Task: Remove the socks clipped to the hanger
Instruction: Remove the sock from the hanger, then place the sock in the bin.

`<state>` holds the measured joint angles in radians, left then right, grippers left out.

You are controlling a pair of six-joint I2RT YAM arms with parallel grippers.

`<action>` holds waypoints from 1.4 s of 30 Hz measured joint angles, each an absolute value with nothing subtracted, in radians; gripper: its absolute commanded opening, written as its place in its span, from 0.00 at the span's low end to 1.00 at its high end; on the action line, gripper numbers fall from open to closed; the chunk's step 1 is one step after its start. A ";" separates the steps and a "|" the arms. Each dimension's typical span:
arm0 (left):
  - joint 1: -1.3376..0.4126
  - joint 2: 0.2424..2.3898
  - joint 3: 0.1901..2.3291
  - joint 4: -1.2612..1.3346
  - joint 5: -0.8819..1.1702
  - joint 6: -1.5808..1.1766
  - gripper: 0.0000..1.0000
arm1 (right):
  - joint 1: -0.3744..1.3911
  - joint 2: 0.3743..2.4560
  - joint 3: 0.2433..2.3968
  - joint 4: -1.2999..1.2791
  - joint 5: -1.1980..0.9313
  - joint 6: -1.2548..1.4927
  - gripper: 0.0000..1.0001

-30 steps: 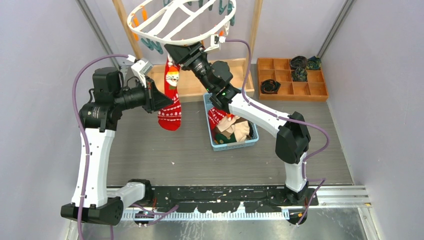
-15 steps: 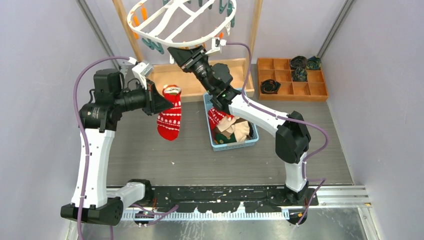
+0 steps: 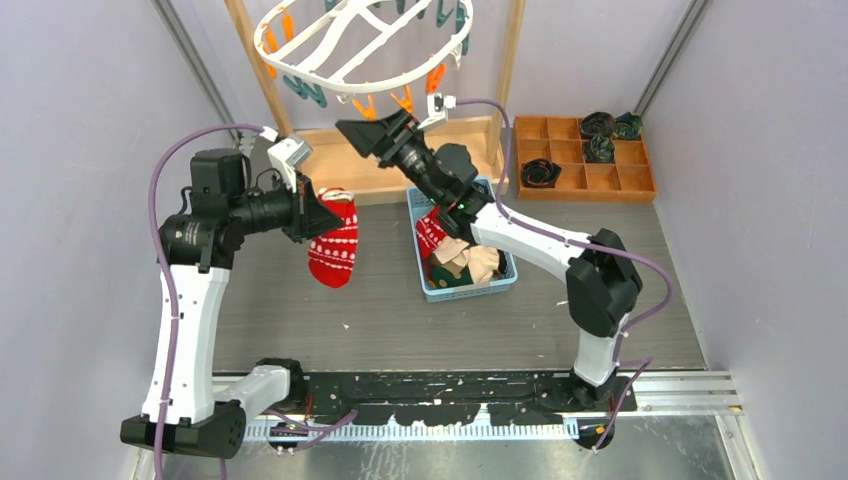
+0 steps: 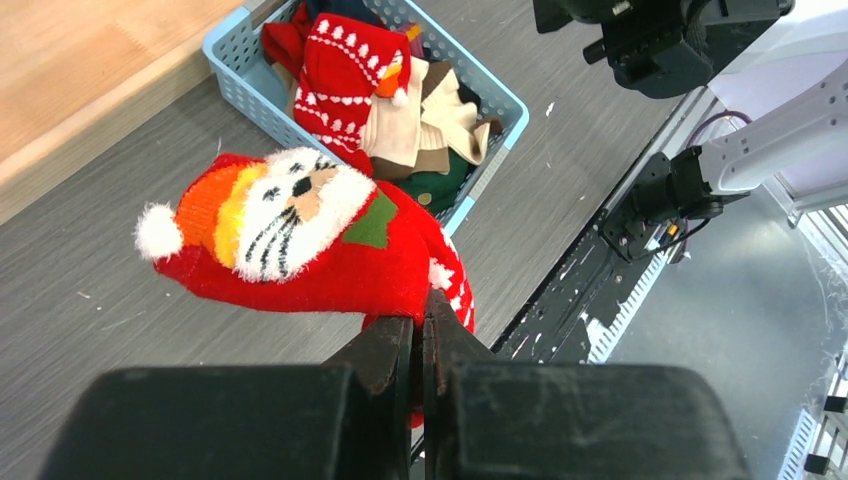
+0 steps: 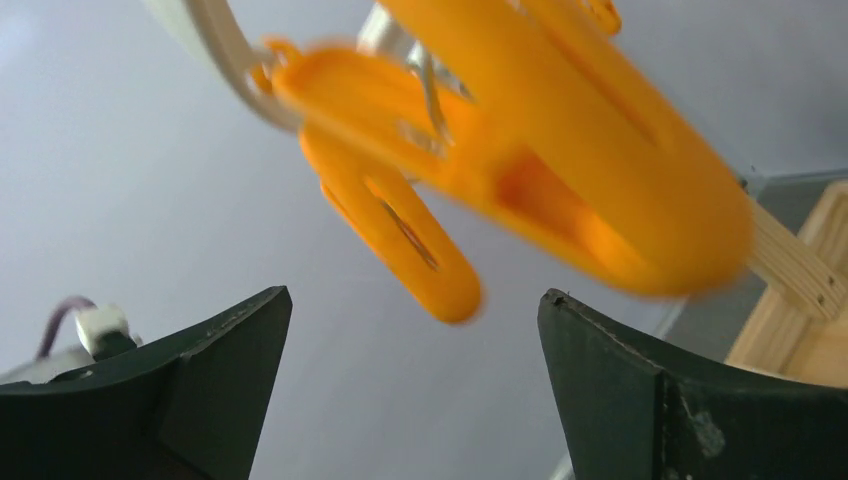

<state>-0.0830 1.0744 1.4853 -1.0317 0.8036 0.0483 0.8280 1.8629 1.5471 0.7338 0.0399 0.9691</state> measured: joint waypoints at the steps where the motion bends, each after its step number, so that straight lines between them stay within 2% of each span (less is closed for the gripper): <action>1: -0.083 1.070 1.484 -1.034 0.803 0.055 0.00 | 0.828 1.841 1.504 0.739 0.019 0.966 1.00; 8: -0.083 1.029 1.468 -1.042 0.805 0.065 0.00 | 0.840 1.631 1.096 0.866 -0.155 0.925 1.00; 12: -0.083 1.024 1.453 -1.041 0.810 0.057 0.00 | 0.901 1.519 0.936 0.869 -0.209 0.810 1.00; 18: -0.083 1.031 1.444 -1.040 0.834 0.028 0.00 | 1.055 1.386 0.905 0.735 -0.220 0.493 1.00; 23: -0.083 1.039 1.439 -1.042 0.856 0.015 0.00 | 1.065 1.377 0.937 0.642 -0.218 0.302 0.99; 25: -0.083 1.039 1.433 -1.044 0.862 0.009 0.00 | 1.064 1.388 0.971 0.588 -0.213 0.231 0.94; 27: -0.083 1.039 1.431 -1.045 0.868 0.008 0.00 | 1.066 1.404 1.007 0.553 -0.211 0.180 0.81; 29: -0.083 1.041 1.431 -1.046 0.876 0.002 0.12 | 1.070 1.421 1.039 0.527 -0.211 0.145 0.65; 31: -0.083 1.046 1.431 -1.051 0.884 -0.004 0.35 | 1.073 1.431 1.065 0.496 -0.211 0.127 0.42; 32: -0.083 1.050 1.431 -1.056 0.887 -0.006 0.43 | 1.076 1.432 1.071 0.481 -0.210 0.125 0.31; 34: -0.083 1.063 1.434 -1.075 0.895 -0.015 0.55 | 1.078 1.431 1.073 0.461 -0.207 0.124 0.07; 35: -0.083 1.073 1.437 -1.087 0.901 -0.023 0.61 | 1.079 1.431 1.072 0.446 -0.207 0.137 0.02; 38: -0.083 1.098 1.442 -1.110 0.917 -0.023 0.77 | 1.079 1.428 1.064 0.411 -0.203 0.157 0.01; 40: -0.083 1.112 1.444 -1.122 0.925 -0.027 0.94 | 1.079 1.414 1.056 0.371 -0.200 0.176 0.01; 41: -0.083 1.117 1.446 -1.127 0.928 -0.026 0.99 | 1.079 1.404 1.052 0.353 -0.198 0.184 0.01; 42: -0.083 1.119 1.446 -1.129 0.928 -0.026 1.00 | 1.079 1.391 1.047 0.331 -0.196 0.193 0.01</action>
